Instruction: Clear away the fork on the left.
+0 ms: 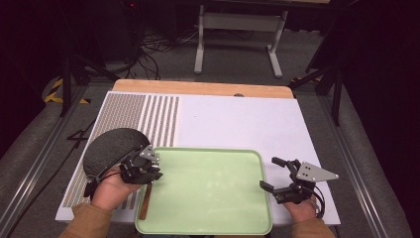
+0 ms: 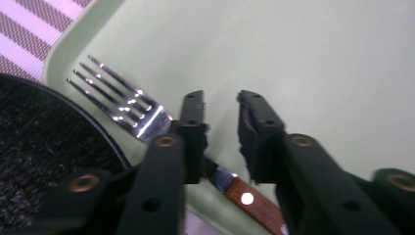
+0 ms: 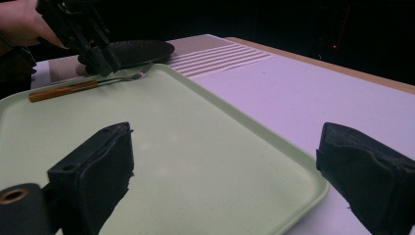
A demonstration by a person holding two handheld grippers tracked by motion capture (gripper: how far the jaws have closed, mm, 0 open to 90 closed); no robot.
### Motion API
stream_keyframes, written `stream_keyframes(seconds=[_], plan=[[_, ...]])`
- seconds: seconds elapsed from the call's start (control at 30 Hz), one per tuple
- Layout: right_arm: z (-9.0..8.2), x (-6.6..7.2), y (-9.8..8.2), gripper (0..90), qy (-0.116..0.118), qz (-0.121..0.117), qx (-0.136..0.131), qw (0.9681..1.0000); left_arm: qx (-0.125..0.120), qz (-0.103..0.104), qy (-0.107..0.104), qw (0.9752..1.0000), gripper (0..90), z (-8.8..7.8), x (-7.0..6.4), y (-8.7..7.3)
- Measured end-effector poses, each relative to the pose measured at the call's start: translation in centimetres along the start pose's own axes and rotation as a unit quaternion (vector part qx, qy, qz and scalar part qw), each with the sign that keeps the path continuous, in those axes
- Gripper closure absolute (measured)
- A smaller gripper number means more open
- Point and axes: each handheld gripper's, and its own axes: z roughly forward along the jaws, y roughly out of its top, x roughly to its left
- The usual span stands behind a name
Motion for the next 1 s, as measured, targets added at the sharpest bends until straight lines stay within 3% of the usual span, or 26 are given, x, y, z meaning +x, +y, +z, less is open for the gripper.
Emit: stream_keyframes(seconds=[0.17, 0.2, 0.23, 0.27, 0.37, 0.63, 0.73, 0.93, 0.97, 1.0], plan=[[0.1, -0.2, 0.2, 7.3, 0.005, 0.001, -0.004, 1.0, -0.061, -0.002, -0.02, 0.9979, 37.9, -1.6, -0.5, -0.4], [0.2, -0.2, 0.3, 7.3, 0.006, 0.001, -0.006, 1.0, -0.082, -0.002, -0.024, 0.9964, 34.8, -2.2, -0.6, -0.7], [0.2, -0.3, 0.3, 7.3, 0.006, 0.0, -0.006, 1.0, -0.082, -0.002, -0.024, 0.9964, 32.0, -2.2, -0.6, -0.7], [0.3, -0.3, 0.3, 7.3, 0.008, 0.001, -0.005, 1.0, -0.098, -0.004, -0.024, 0.9948, 29.4, -2.6, -0.6, -0.9], [0.4, -0.4, 0.3, 7.3, 0.011, 0.0, -0.006, 0.9999, -0.15, -0.007, -0.035, 0.988, 23.8, -3.4, -0.7, -1.8], [0.6, -0.4, 0.4, 7.3, 0.015, 0.0, -0.008, 0.9999, -0.198, 0.0, -0.037, 0.9796, 7.8, -3.6, -0.6, -3.5], [0.6, -0.5, 0.4, 7.2, 0.016, 0.0, -0.007, 0.9998, -0.223, -0.004, -0.047, 0.9737, 3.4, -3.6, -0.5, -4.3], [0.6, -0.5, 0.4, 7.1, 0.016, 0.002, -0.006, 0.9998, -0.284, -0.019, -0.051, 0.9574, 0.5, -3.3, 0.0, -6.1], [0.6, -0.5, 0.4, 7.1, 0.017, 0.002, -0.007, 0.9998, -0.298, -0.022, -0.052, 0.9529, 0.5, -3.1, 0.2, -6.5], [0.6, -0.4, 0.4, 7.1, 0.016, 0.002, -0.006, 0.9998, -0.305, -0.023, -0.052, 0.9508, 0.7, -3.0, 0.2, -6.8]])
